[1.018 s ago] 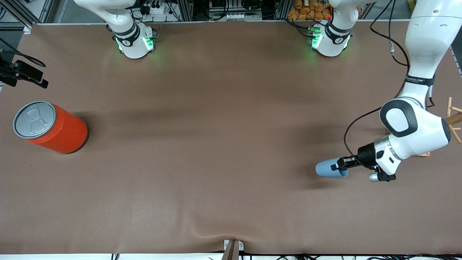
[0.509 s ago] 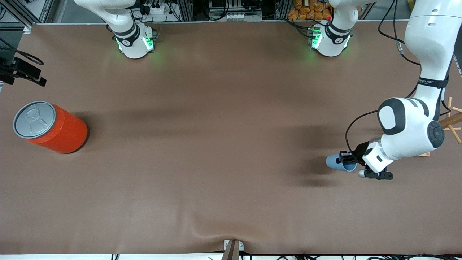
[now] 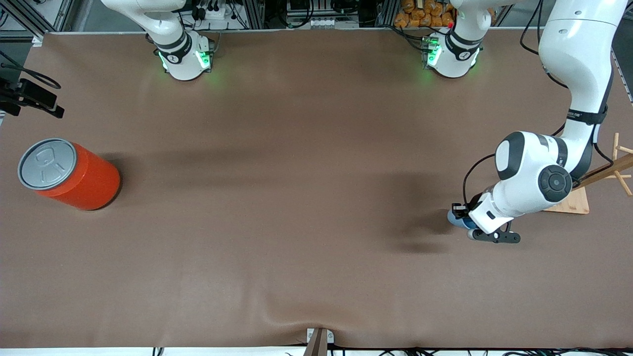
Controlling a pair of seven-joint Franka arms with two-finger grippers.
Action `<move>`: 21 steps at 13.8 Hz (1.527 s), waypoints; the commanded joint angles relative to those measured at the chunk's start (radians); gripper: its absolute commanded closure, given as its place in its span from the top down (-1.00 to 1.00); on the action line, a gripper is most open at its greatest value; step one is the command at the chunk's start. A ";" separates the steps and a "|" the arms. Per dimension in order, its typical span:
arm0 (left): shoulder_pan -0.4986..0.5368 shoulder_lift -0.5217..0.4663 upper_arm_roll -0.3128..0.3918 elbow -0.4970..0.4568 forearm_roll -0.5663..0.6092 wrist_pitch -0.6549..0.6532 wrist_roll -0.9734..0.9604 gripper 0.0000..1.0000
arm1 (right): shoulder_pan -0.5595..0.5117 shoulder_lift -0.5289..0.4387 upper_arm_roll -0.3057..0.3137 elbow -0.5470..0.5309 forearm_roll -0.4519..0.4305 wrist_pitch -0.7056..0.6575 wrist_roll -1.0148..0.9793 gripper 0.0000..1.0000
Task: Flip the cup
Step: 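Lower the cup upright onto the table and open the left gripper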
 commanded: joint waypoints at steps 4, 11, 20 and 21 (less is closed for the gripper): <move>-0.010 0.008 0.003 0.000 0.158 -0.003 -0.103 -1.00 | -0.004 -0.013 0.008 0.005 -0.004 -0.017 0.018 1.00; -0.001 0.021 -0.002 0.006 0.141 0.017 -0.137 -0.71 | -0.008 -0.011 0.006 0.005 -0.006 -0.014 0.018 1.00; 0.005 -0.010 -0.007 0.054 0.145 -0.001 -0.128 1.00 | -0.004 -0.010 0.006 0.005 -0.007 -0.010 0.018 1.00; 0.009 -0.020 -0.007 0.072 0.145 -0.004 -0.128 1.00 | -0.004 -0.010 0.006 0.005 -0.007 -0.010 0.016 1.00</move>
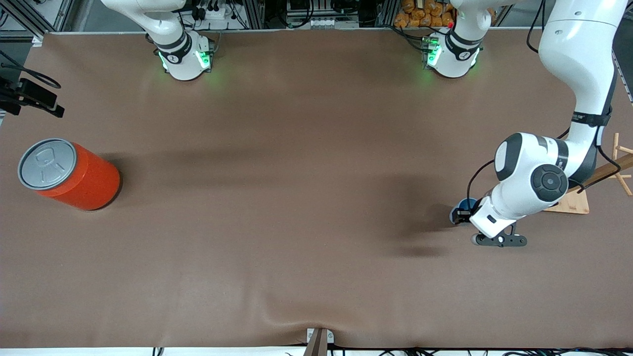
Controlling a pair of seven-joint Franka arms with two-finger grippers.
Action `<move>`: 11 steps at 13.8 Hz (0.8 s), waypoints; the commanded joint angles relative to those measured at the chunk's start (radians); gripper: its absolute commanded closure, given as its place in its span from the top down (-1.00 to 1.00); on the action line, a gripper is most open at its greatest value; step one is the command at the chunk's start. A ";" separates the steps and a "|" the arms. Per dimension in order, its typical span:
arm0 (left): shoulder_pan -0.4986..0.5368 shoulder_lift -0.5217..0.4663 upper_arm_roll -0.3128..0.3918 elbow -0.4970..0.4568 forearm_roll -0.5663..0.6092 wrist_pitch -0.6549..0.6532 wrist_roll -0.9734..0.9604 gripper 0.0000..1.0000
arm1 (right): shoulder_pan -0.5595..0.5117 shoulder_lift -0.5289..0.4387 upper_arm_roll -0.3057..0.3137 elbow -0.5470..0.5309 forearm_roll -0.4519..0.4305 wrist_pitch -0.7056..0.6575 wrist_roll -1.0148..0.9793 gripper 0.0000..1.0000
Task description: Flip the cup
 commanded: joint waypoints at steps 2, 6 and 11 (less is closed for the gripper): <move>0.010 -0.059 -0.001 0.050 0.022 -0.047 -0.010 1.00 | -0.005 -0.010 0.007 0.005 -0.007 -0.005 0.013 1.00; 0.010 -0.083 0.005 0.212 0.027 -0.331 -0.011 1.00 | -0.004 -0.008 0.007 0.005 -0.007 -0.004 0.013 1.00; 0.018 -0.240 0.008 0.216 0.027 -0.491 -0.007 1.00 | -0.007 -0.007 0.007 0.005 -0.010 -0.004 0.001 1.00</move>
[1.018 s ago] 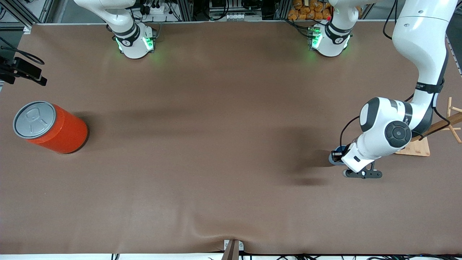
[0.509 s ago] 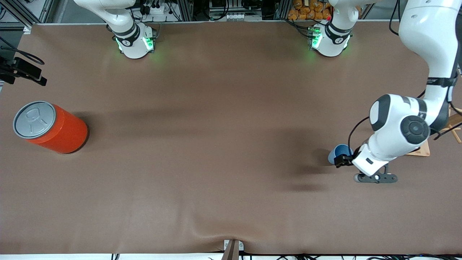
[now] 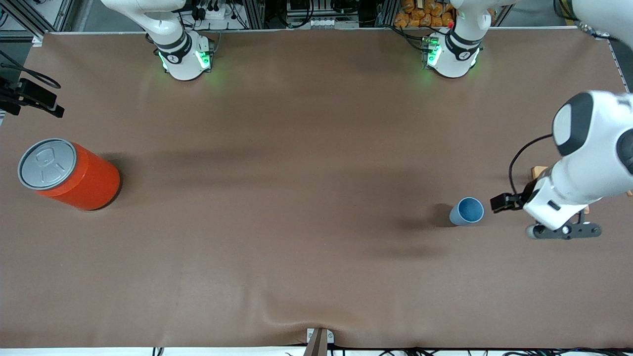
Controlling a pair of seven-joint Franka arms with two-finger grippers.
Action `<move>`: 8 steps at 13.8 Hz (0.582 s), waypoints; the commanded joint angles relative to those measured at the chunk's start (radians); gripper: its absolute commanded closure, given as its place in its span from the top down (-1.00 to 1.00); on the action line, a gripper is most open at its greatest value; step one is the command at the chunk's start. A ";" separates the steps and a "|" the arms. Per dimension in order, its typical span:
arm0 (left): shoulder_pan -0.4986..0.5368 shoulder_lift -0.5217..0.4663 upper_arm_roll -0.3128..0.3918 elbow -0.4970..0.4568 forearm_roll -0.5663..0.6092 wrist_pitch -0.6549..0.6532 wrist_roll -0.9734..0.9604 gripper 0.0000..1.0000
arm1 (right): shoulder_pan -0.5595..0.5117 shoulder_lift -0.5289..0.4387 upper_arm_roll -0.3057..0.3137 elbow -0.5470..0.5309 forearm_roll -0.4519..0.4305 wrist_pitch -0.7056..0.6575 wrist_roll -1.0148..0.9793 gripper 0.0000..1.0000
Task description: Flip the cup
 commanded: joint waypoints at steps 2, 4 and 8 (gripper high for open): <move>0.026 -0.111 -0.005 -0.011 0.019 -0.100 0.034 1.00 | -0.008 -0.007 0.007 0.004 -0.018 -0.005 -0.001 1.00; 0.027 -0.169 -0.002 -0.011 0.008 -0.138 0.071 1.00 | -0.001 -0.007 0.008 0.006 -0.039 -0.005 -0.021 1.00; 0.032 -0.259 0.001 -0.014 0.005 -0.177 0.071 1.00 | -0.004 -0.007 0.007 0.006 -0.039 -0.008 -0.022 1.00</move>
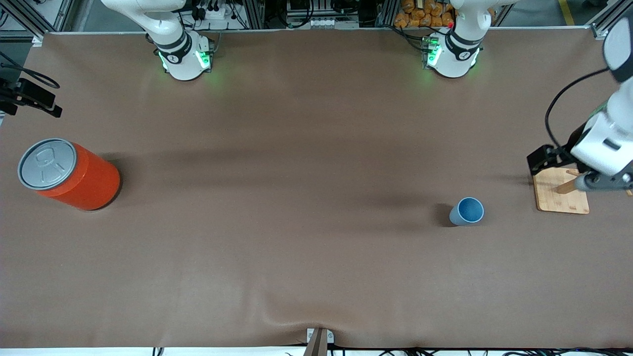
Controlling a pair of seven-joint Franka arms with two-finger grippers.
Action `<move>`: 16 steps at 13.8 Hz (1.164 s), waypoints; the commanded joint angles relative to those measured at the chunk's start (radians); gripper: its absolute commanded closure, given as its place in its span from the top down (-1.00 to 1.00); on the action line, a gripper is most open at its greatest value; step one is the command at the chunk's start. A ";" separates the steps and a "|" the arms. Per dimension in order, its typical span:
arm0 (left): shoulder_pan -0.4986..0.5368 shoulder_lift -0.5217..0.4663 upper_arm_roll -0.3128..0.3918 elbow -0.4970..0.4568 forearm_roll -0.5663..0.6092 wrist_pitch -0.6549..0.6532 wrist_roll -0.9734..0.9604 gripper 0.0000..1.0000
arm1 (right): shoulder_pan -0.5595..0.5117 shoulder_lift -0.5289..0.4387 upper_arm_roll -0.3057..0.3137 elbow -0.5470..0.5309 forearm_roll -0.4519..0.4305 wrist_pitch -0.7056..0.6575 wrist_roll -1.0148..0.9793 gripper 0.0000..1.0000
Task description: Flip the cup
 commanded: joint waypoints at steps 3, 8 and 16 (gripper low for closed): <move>0.023 -0.109 0.036 -0.042 -0.099 -0.031 0.013 1.00 | -0.001 -0.007 0.007 0.006 -0.017 -0.006 0.000 1.00; -0.169 -0.207 0.260 -0.099 -0.139 -0.143 0.015 1.00 | -0.001 -0.007 0.007 0.006 -0.017 -0.006 0.000 1.00; -0.257 -0.292 0.277 -0.180 -0.159 -0.143 -0.002 1.00 | -0.001 -0.007 0.007 0.004 -0.017 -0.006 0.000 1.00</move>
